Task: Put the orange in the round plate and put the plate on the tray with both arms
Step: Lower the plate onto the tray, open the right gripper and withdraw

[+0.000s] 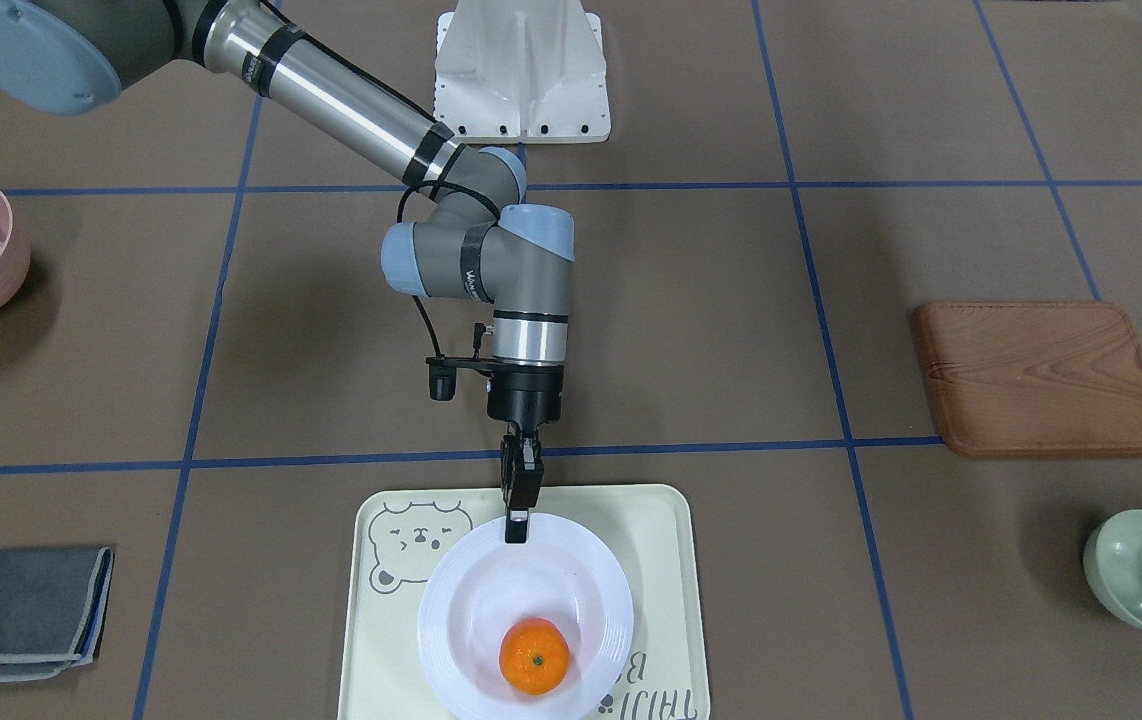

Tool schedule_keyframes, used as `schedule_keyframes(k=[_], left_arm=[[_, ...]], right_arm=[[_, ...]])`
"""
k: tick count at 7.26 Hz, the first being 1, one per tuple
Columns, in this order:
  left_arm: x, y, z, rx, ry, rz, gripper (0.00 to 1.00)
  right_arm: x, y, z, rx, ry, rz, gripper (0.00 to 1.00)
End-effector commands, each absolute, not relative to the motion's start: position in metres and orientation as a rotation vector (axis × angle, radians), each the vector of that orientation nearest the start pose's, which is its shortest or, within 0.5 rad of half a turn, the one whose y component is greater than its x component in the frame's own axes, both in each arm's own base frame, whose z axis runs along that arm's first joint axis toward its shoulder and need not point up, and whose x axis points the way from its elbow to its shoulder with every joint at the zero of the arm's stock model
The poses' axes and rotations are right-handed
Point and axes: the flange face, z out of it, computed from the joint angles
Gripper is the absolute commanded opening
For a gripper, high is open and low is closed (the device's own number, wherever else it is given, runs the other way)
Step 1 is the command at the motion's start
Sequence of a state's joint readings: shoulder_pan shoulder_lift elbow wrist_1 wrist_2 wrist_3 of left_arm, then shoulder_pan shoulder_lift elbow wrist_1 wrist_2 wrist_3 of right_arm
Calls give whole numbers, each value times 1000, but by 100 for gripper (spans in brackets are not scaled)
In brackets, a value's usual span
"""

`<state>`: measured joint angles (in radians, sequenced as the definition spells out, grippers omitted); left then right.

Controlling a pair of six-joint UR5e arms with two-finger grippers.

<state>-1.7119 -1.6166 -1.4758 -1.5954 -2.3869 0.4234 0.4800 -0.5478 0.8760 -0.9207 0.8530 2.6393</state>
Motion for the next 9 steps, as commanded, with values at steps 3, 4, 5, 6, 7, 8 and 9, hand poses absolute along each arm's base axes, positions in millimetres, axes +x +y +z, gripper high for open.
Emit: schedule_keyframes(k=[3,4,5,6,7,8,9], left_arm=[[-132,-496,677,207,792,257,100],[-132,-496,677,206,792,258,100],[-132,-495,678,205,793,257,100],[-132,-494,678,205,793,257,99],[-131,-493,679,202,794,256,99],[-131,-491,681,202,803,254,99],[-130,-491,680,206,813,255,100]], right_arm=[[-660,-517,192,399,-1278,1482,100],[-646,-485,185,426,-1297,1356,100],[-624,-467,185,423,-1301,1238,100],[-609,-451,194,421,-1206,1013,100],[-585,-461,198,444,-1122,818,100],[-547,-476,226,400,-1057,708,100],[-495,-491,252,353,-1007,573,100]])
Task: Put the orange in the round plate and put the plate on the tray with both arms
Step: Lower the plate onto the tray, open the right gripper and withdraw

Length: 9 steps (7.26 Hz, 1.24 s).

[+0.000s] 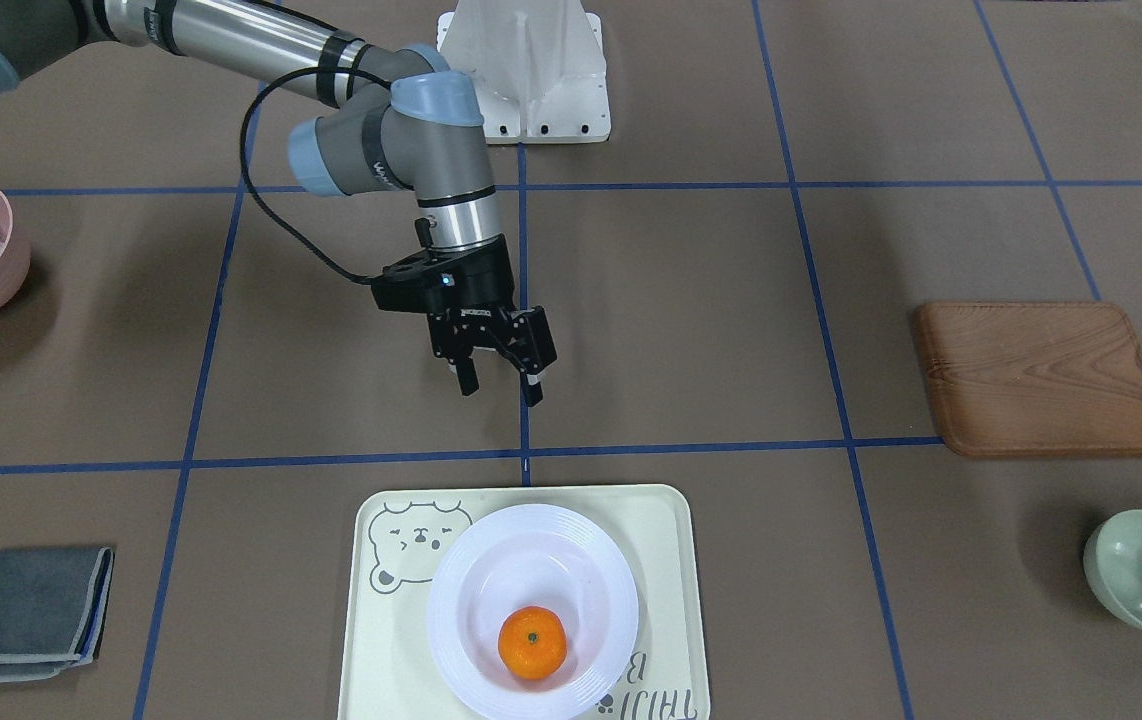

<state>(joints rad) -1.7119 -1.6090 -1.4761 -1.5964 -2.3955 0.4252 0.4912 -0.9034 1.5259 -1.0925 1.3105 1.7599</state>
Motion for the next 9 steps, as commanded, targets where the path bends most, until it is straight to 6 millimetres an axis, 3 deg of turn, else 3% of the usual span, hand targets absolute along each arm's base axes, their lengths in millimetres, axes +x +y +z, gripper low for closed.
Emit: schedule_keyframes(k=[1,2,3,4,5,6,7,9], left_arm=[[-130,-490,681,203,814,254,99],[-130,-491,681,204,814,254,100],[-130,-490,683,198,817,249,100],[-129,-493,675,203,829,230,100],[-129,-497,647,205,837,148,100],[-125,-490,635,203,830,118,100],[-111,-495,621,195,830,118,100],[-90,-501,610,179,825,122,99]], right_arm=[[-454,-502,288,344,-930,436,100],[-410,-527,319,338,-846,296,100],[-354,-553,350,308,-805,187,100],[-272,-573,392,286,-802,53,100],[-191,-579,440,294,-789,-59,100],[-121,-573,487,301,-767,-123,100],[-69,-559,523,312,-747,-169,100],[9,-527,573,276,-757,-217,100]])
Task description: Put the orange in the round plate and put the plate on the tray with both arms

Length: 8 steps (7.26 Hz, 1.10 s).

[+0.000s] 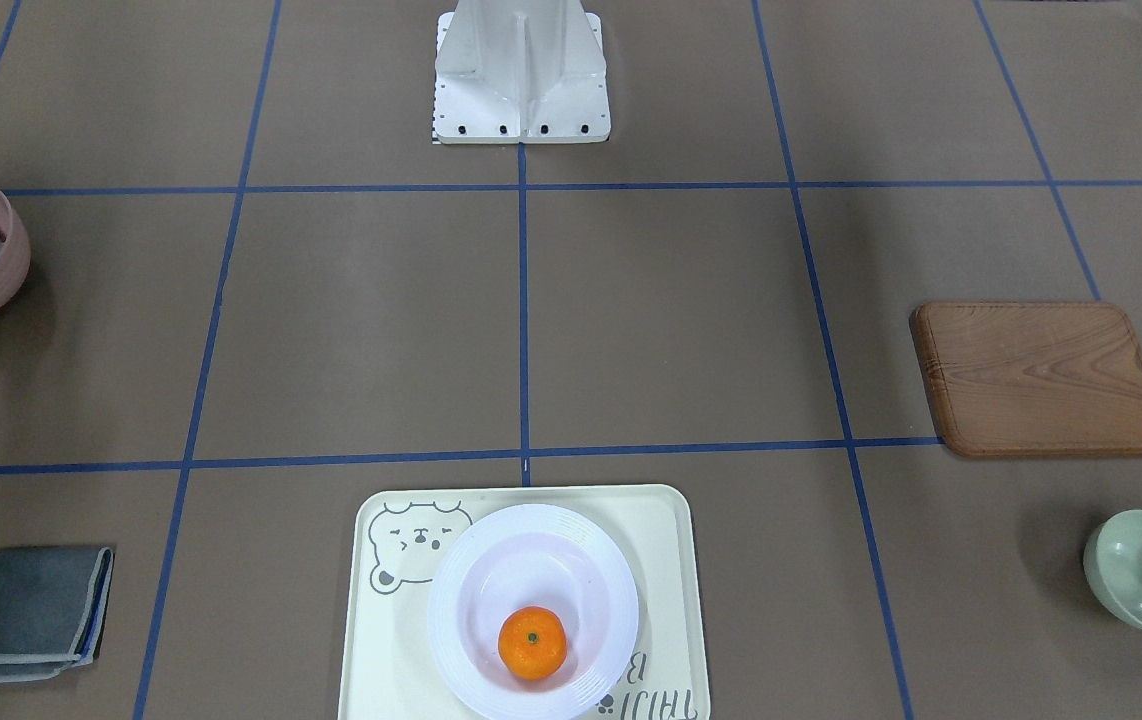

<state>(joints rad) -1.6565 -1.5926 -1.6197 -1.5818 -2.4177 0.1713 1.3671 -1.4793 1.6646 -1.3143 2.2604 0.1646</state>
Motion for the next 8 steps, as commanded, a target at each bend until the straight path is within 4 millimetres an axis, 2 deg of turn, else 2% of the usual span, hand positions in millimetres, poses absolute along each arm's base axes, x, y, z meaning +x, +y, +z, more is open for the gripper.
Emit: schedule_keyframes(k=[1,2,3,4,5,6,8], left_arm=[[-90,-500,609,182,820,127,100],[-90,-500,605,189,819,130,99],[-89,-500,605,189,820,133,99],[-88,-495,611,177,820,131,100],[-88,-493,614,174,821,132,99],[-88,-491,615,171,821,130,100],[-87,-476,623,163,822,128,99]], right_arm=[[45,-508,598,242,-737,-229,100],[90,-472,633,164,-731,-174,100],[113,-436,666,122,-721,-153,100],[125,-405,686,106,-692,-133,100],[130,-392,696,81,-654,-122,100],[130,-391,697,79,-649,-121,100],[128,-395,693,84,-669,-109,100]])
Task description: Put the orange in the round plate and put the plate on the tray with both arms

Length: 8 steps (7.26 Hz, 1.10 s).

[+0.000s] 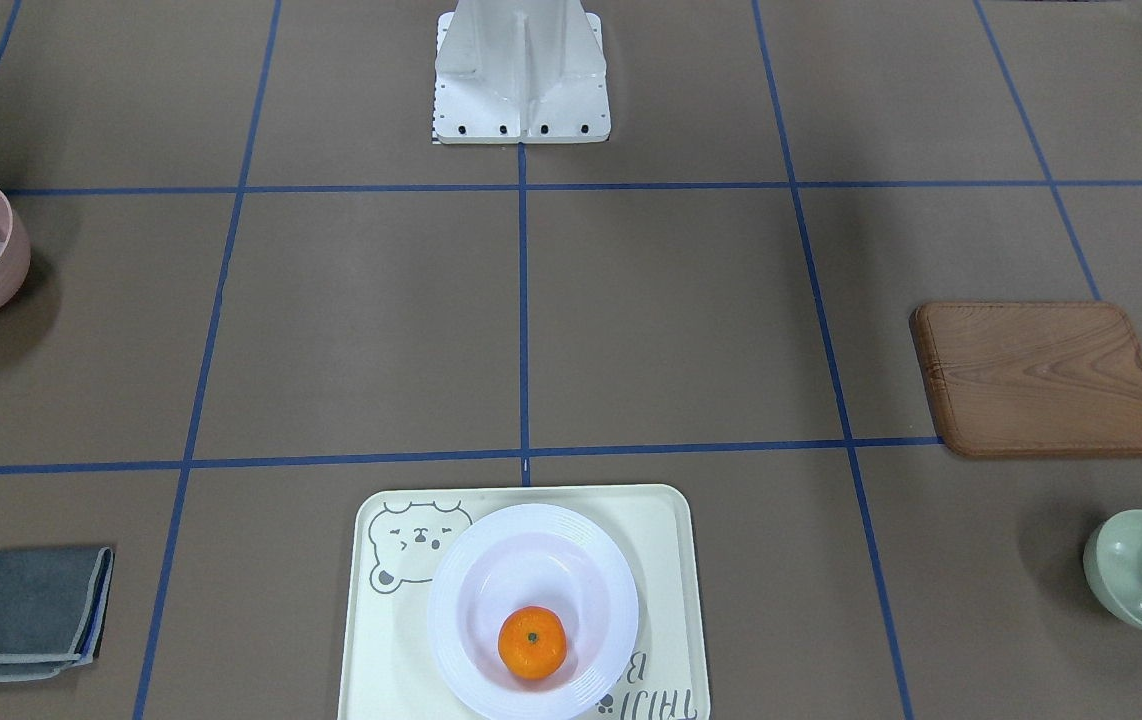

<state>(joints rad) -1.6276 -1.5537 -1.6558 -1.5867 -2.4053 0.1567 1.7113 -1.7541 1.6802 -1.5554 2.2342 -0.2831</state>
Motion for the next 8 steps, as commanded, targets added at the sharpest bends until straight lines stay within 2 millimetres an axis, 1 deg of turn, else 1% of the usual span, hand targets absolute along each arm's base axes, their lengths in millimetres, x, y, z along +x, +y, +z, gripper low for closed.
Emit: schedule_keyframes(k=[1,2,4,7,8], left_arm=[[-86,-469,619,168,821,130,99],[-86,-465,620,167,821,130,99],[-86,-463,620,166,822,129,99],[-86,-463,620,164,823,127,100],[-87,-463,620,168,823,128,100]], right_arm=[[126,-387,707,46,-688,-101,100],[125,-383,720,40,-694,-104,100],[124,-379,712,55,-699,-108,100],[123,-377,712,52,-706,-104,100],[121,-377,709,64,-736,-105,100]])
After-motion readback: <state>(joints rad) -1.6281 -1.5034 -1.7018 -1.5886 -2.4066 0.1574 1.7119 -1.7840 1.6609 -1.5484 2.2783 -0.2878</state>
